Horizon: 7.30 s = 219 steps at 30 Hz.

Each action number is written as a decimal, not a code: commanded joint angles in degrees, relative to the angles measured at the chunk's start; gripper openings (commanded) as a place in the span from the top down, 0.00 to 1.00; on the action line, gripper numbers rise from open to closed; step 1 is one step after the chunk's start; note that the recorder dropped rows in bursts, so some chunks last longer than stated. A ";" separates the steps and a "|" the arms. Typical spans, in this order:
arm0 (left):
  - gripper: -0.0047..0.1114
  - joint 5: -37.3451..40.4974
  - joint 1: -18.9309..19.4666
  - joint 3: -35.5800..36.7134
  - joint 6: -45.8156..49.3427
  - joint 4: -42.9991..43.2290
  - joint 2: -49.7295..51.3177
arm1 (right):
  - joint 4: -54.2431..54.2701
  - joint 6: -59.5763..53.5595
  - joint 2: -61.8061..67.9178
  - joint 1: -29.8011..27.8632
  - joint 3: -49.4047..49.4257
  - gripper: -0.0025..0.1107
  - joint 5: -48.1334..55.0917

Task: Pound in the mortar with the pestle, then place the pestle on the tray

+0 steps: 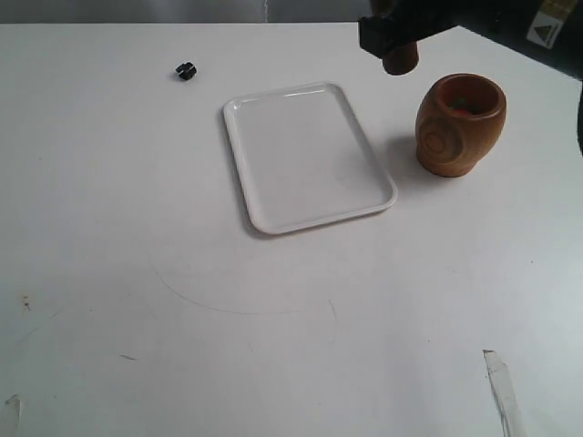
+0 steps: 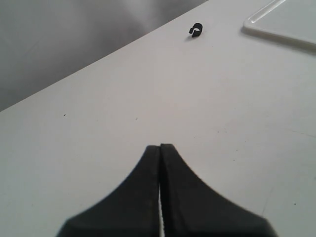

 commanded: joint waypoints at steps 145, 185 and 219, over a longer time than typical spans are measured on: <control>0.96 -0.17 -0.44 0.03 -0.47 -0.42 -0.07 | -42.12 68.22 -71.37 11.67 43.02 0.98 -4.59; 0.96 -0.17 -0.44 0.03 -0.47 -0.42 -0.07 | 46.31 -33.34 -71.37 11.67 44.04 0.98 38.46; 0.96 -0.17 -0.44 0.03 -0.47 -0.42 -0.07 | 45.20 -32.95 -77.05 -28.63 44.04 0.98 48.43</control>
